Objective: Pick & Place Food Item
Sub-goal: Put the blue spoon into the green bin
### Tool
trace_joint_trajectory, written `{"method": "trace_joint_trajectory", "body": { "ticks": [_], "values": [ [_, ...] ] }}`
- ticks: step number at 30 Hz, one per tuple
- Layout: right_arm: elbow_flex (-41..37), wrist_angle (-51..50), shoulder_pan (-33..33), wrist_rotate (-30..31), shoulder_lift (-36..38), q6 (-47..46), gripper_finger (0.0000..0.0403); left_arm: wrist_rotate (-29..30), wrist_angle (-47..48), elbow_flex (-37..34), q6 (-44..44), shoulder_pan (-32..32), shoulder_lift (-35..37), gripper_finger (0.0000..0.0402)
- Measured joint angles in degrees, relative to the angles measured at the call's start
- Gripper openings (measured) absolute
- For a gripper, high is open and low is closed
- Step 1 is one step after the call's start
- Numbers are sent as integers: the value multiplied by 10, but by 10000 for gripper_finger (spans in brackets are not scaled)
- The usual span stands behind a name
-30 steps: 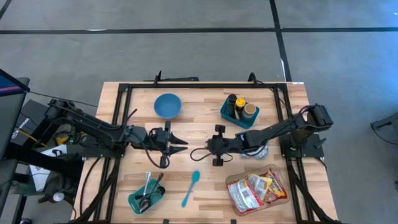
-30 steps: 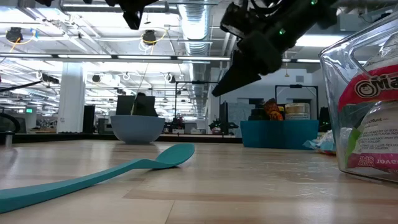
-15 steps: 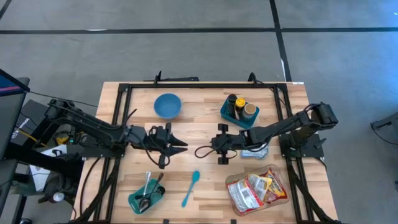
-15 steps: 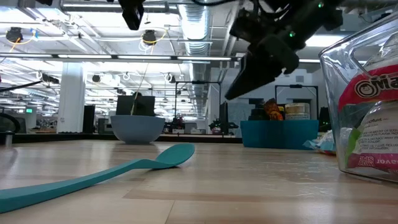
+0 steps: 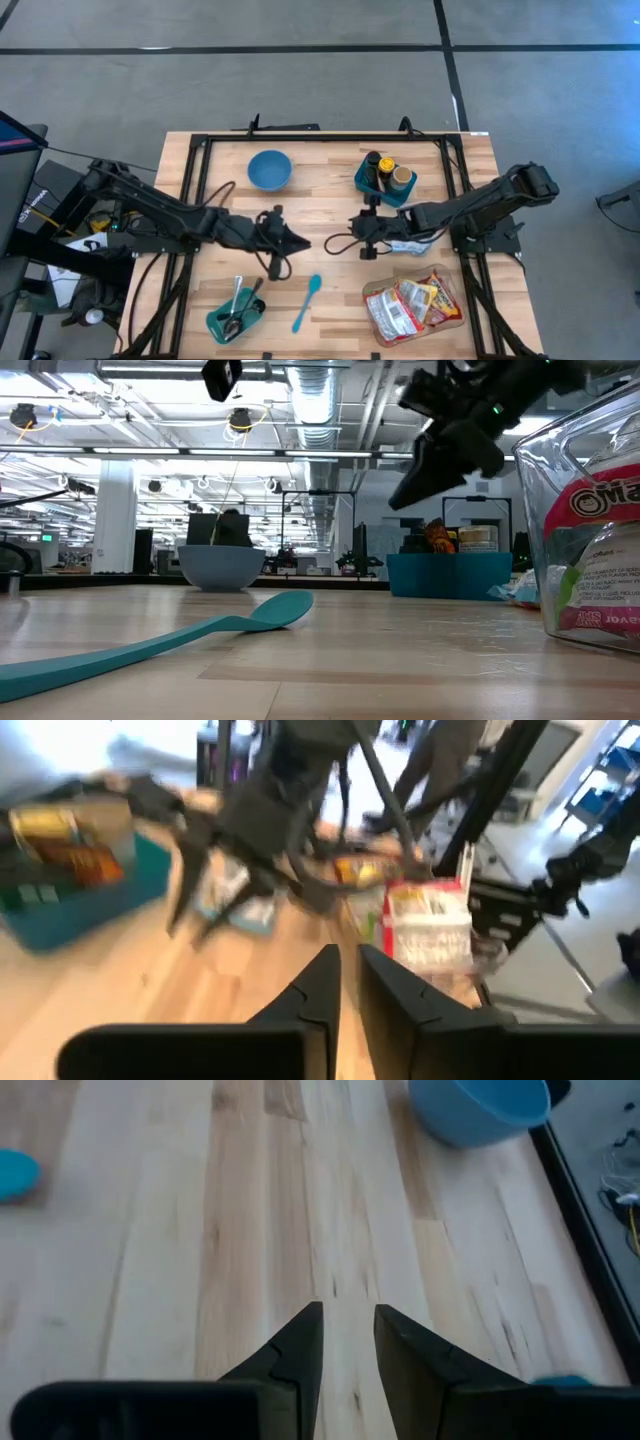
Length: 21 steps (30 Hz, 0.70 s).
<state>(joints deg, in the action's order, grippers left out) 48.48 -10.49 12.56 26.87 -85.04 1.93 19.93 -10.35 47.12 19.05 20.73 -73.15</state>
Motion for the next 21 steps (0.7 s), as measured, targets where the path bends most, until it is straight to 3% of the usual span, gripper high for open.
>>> {"method": "trace_joint_trajectory", "body": {
  "ticks": [10, 21],
  "values": [
    [-94, 50, -16, 7, 76, -43, 87, 0, 208, 126, 134, 12, -91, 1],
    [-94, 51, -14, 7, 98, -76, 87, -6, 343, 199, 257, 40, -161, 0]
  ]
}}
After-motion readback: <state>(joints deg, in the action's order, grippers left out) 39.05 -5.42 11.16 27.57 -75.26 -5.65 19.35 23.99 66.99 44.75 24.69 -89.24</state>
